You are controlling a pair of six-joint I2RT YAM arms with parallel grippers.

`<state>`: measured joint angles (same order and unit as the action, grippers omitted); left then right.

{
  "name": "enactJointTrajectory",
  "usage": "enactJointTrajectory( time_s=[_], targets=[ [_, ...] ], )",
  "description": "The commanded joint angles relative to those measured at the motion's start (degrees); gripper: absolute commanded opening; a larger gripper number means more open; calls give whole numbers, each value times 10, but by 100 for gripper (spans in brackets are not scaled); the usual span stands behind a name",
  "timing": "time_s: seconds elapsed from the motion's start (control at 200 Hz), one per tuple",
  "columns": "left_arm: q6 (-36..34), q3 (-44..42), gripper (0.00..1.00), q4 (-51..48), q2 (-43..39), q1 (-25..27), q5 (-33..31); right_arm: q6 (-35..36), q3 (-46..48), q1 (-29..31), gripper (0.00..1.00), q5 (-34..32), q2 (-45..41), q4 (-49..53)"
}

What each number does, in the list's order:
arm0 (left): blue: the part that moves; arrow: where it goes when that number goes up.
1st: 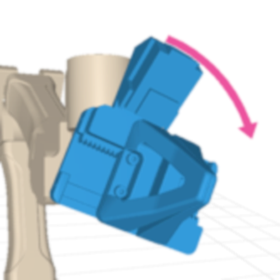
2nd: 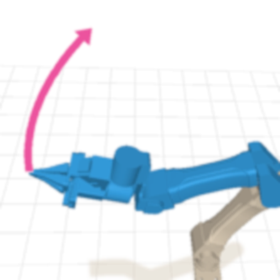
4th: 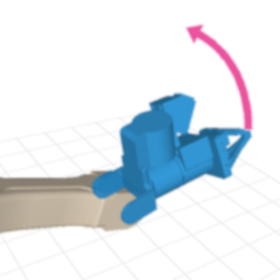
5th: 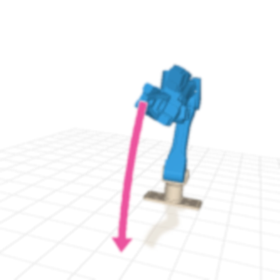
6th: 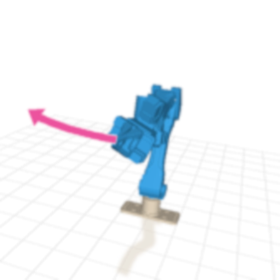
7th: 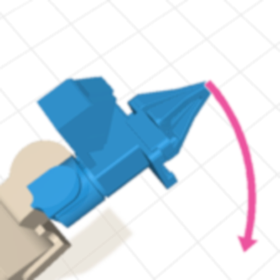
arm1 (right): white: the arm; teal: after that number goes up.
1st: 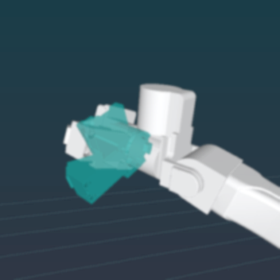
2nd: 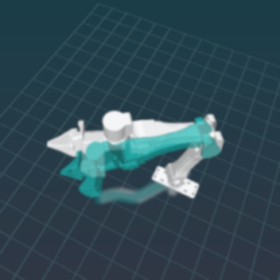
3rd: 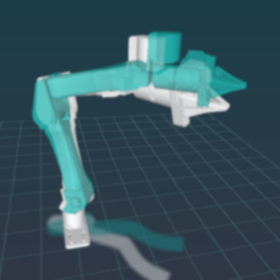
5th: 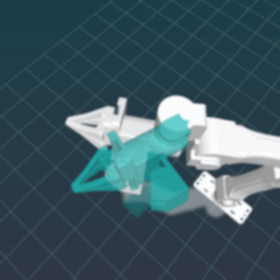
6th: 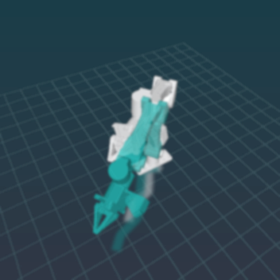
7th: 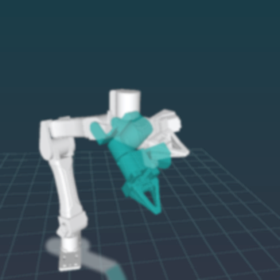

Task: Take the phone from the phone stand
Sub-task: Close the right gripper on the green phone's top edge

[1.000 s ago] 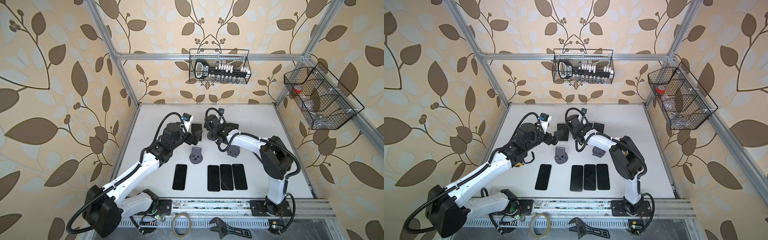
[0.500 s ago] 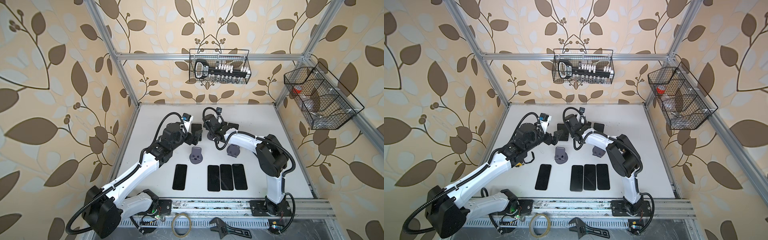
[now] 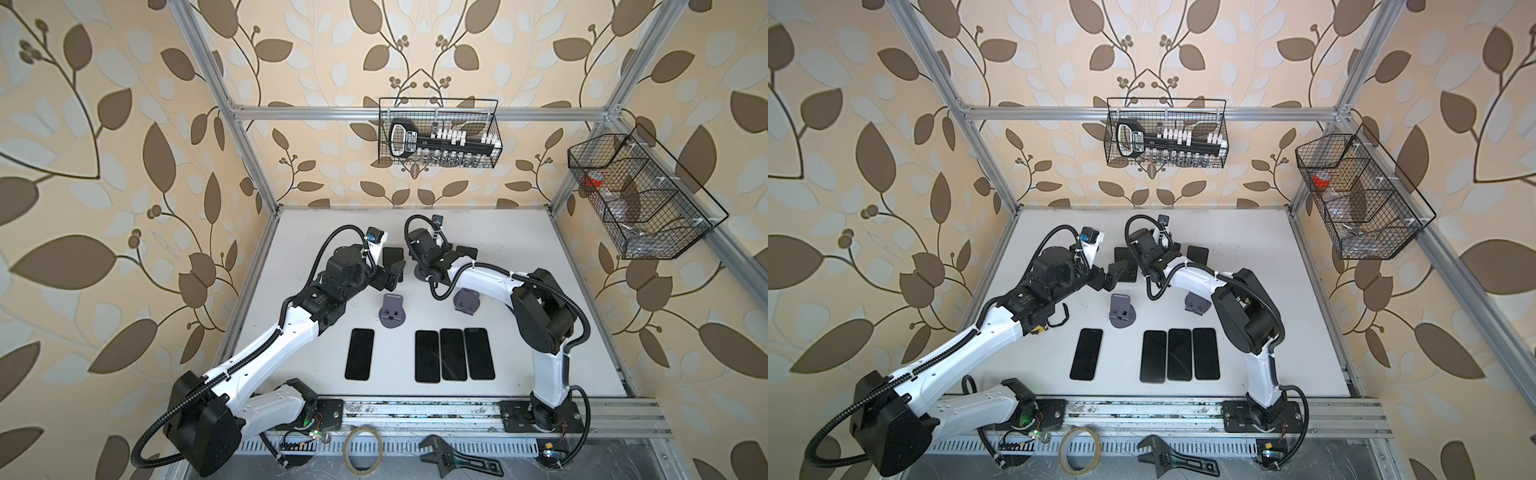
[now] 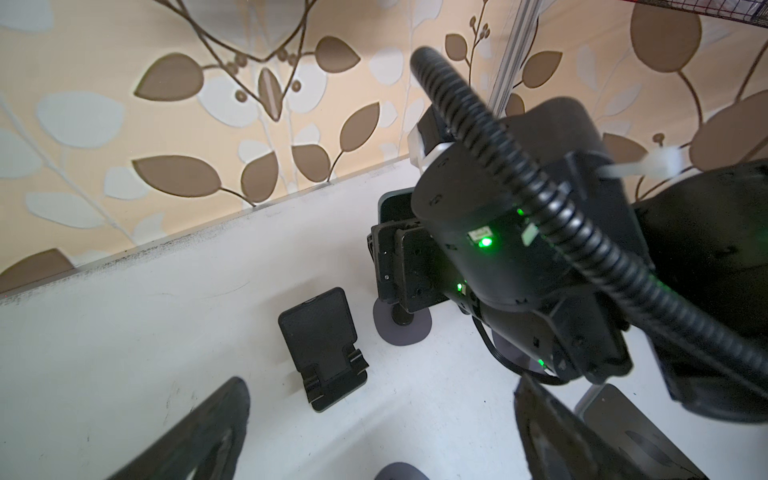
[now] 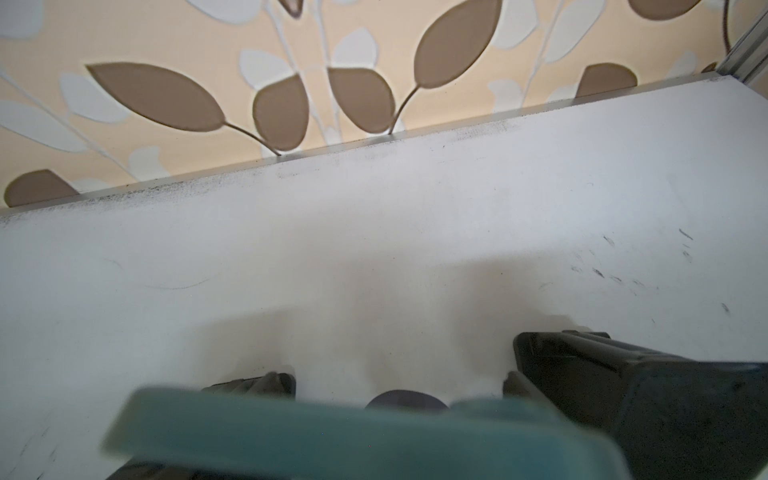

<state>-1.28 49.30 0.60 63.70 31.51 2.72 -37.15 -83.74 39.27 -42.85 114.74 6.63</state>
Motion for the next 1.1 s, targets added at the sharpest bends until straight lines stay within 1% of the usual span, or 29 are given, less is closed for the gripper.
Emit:
enactJointTrajectory(
  time_s=[0.0, 0.245, 1.095],
  targets=[
    [-9, -5, 99, 10, -16, 5, -3, 6, -15, 3, 81, -6, 12, -2],
    [-10, -5, 99, 8, -16, 7, -2, 12, -10, 3, 76, -4, 9, -6],
    [-14, -4, 99, 8, -11, 15, 1, 40, 3, 3, 73, -7, -22, -22]
  ],
)
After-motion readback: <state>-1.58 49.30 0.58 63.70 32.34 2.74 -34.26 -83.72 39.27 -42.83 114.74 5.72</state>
